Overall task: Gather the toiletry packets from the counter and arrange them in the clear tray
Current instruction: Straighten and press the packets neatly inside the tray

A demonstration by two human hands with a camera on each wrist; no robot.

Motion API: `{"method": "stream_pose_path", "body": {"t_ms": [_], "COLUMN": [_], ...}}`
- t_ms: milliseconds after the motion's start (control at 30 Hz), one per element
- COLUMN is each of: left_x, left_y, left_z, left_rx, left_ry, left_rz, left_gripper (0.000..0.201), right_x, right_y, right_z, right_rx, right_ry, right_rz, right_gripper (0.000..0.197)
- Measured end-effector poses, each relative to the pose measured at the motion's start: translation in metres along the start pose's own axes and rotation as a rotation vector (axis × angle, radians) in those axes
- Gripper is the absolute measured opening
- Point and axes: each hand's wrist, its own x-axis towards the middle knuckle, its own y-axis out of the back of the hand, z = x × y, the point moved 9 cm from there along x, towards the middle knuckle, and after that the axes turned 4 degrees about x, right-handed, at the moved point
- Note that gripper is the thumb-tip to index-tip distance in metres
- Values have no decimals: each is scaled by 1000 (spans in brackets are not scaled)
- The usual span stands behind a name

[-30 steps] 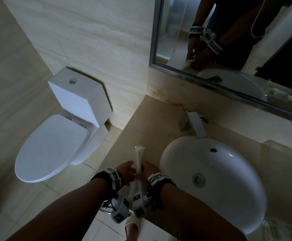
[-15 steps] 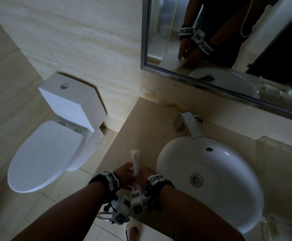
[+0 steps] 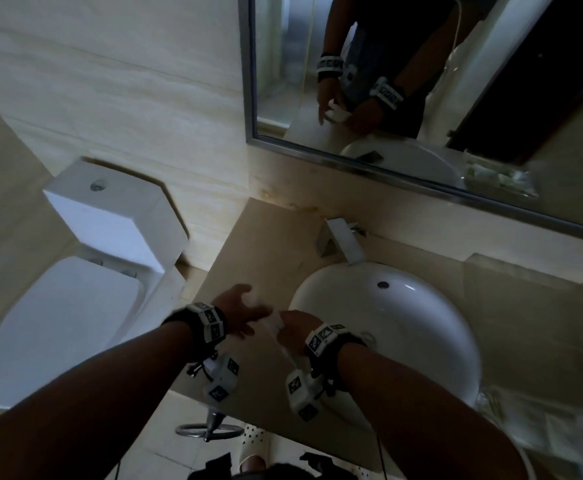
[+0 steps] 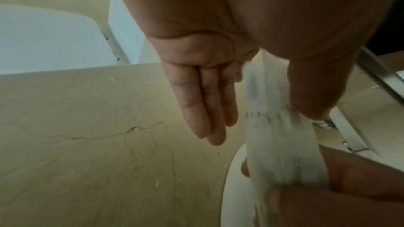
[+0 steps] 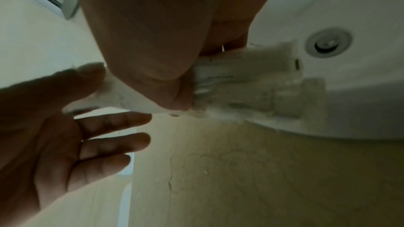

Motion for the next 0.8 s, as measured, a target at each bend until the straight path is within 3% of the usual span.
{"method": "stream_pose_path", "body": {"t_ms": [100,333,400,467,500,600,800], "left_x": [-7,-37,-44,-49,-50,-52,-65], "left_y": [-8,-84,-109,-130,-140,-170,-231], "left_z": [24,80,97,110,115,122,146], "left_rx": [68,581,666,672,653,608,560], "left_ry": [-40,-177,-228,-231,-239,-284,-346], "left_rz": [-21,-189,-197,-188,-190,-238,-227], "left_gripper": [66,28,33,53,54,33,24], "right_x": [-23,-79,-97,-114,-122,-146,-200], "right_y": [18,55,64,70,73,75,90], "right_z": [12,65,77,89,97,125,178], "right_rx": [-50,-40,-39,-54,-61,-81,-108], "right_ry": [-31,-84,-80,-77,-85,-143,-154], "right_rz": [12,155,172,188,197,174,264], "right_gripper": [31,31,31,33,35,26,10]}}
